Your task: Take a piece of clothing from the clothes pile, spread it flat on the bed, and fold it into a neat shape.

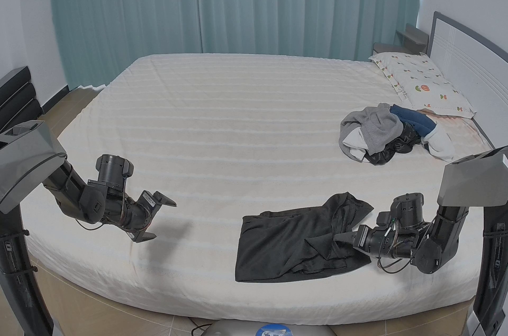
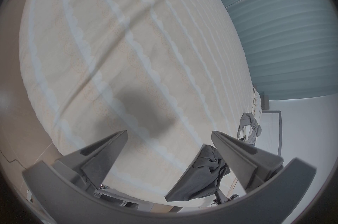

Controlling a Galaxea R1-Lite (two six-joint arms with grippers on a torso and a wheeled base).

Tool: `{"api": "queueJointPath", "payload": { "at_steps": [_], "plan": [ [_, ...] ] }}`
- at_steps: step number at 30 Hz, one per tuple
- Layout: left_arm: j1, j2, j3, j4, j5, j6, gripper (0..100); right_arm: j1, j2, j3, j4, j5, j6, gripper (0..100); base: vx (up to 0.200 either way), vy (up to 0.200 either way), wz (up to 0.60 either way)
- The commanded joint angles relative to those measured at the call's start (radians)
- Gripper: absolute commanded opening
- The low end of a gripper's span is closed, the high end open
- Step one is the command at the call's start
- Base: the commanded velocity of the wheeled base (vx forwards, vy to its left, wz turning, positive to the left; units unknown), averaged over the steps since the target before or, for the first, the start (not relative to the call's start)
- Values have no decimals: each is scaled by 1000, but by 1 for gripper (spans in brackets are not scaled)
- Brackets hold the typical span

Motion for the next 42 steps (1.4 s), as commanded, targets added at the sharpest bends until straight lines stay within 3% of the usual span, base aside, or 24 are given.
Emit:
{"api": "queueJointPath", "payload": {
  "at_steps": [1,13,37,38,42],
  "plan": [
    [-1,1,-1,0,0,0,100,-13,6,35,-3,0,-48,0,0,0,0],
    [0,1,1,1,0,0,100,-122,-51,150,-5,15,-138,0,0,0,0],
    [0,1,1,1,0,0,100,-213,-17,191,-3,74,-255,0,0,0,0],
    [0,1,1,1,0,0,100,-219,-22,191,-5,74,-260,100,0,0,0],
    [-1,1,1,1,0,0,100,-252,-60,196,-19,103,-260,100,0,0,0]
  ]
}}
